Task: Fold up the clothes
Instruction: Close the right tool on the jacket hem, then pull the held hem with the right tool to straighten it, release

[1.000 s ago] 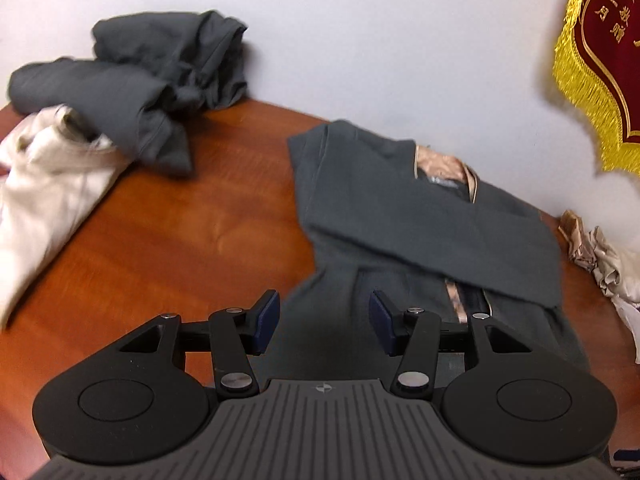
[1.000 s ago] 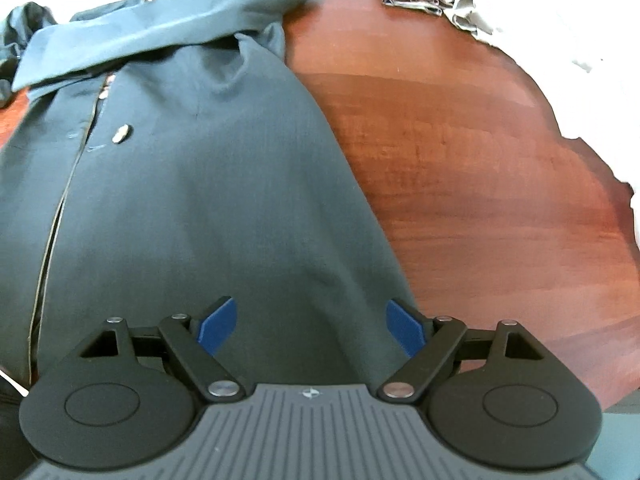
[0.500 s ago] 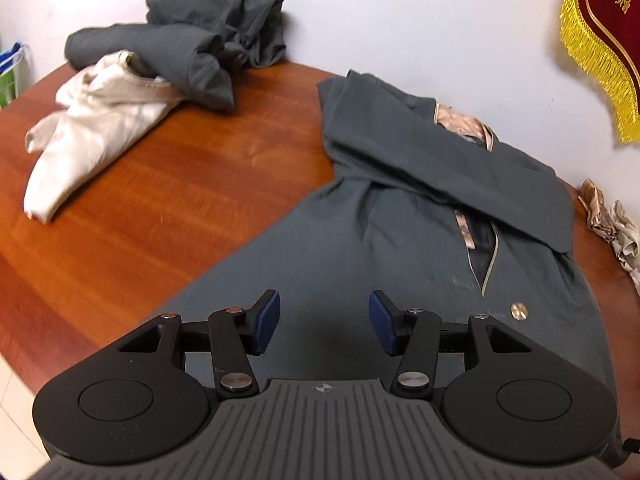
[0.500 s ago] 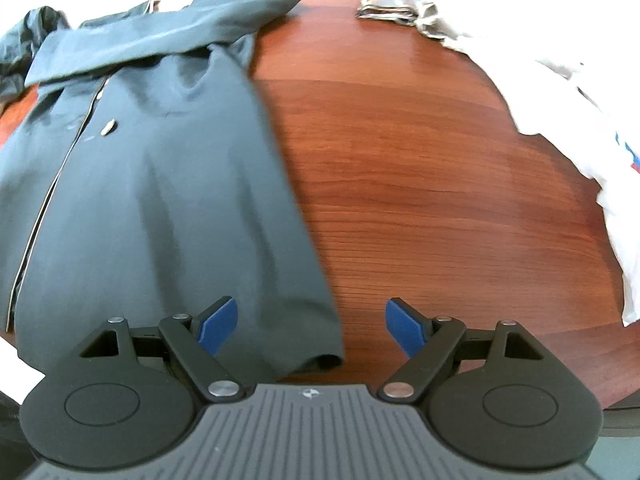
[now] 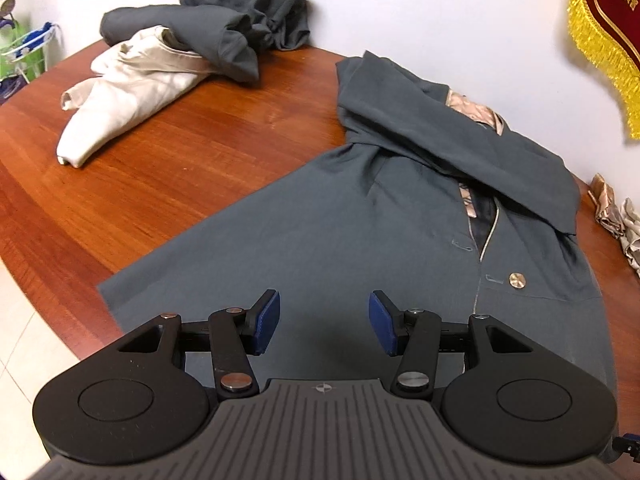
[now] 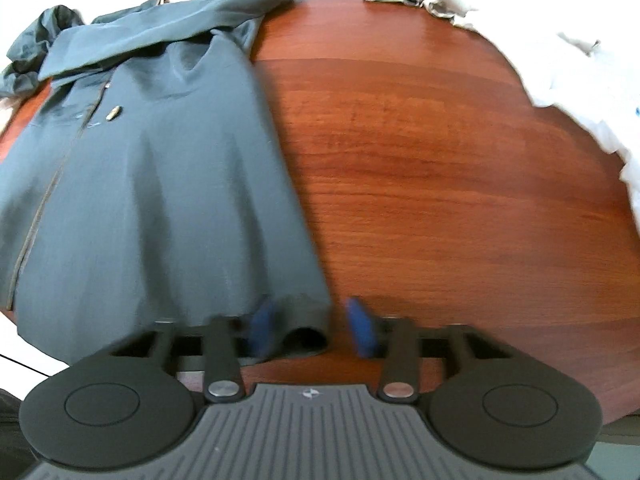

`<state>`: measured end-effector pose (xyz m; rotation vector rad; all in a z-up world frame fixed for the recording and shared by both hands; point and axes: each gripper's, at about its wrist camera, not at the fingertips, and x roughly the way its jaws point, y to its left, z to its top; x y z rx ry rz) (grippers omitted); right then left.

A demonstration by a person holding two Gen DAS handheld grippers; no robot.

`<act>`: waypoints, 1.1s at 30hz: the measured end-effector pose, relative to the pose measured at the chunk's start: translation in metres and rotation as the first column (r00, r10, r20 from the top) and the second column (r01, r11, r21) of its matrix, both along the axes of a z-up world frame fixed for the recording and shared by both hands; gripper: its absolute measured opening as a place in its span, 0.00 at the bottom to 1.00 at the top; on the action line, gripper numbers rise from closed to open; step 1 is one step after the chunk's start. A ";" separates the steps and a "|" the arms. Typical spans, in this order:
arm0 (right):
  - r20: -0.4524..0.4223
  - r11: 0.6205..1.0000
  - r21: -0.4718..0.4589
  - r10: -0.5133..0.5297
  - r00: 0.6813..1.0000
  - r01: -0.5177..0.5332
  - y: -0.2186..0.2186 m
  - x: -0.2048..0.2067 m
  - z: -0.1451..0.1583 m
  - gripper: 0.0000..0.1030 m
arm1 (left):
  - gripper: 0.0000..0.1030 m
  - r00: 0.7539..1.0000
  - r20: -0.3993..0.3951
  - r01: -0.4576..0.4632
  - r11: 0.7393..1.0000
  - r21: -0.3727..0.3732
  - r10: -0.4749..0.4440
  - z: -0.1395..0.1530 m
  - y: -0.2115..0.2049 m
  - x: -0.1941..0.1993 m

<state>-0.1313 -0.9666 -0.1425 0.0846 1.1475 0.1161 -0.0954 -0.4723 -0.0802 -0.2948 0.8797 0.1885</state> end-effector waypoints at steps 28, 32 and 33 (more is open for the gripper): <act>0.148 0.992 0.078 0.091 0.985 -0.103 0.225 0.134 0.079 0.04 | 0.51 0.996 0.000 0.089 0.992 0.087 -0.089 -0.005 0.152 -0.018; 0.120 0.995 0.041 0.089 0.989 -0.095 0.254 0.164 0.055 0.04 | 0.51 0.994 -0.010 0.112 0.991 0.076 -0.112 -0.010 0.161 -0.018; 0.105 0.994 0.036 0.094 0.990 -0.099 0.259 0.169 0.049 0.04 | 0.51 0.993 -0.012 0.118 0.990 0.073 -0.118 -0.011 0.163 -0.018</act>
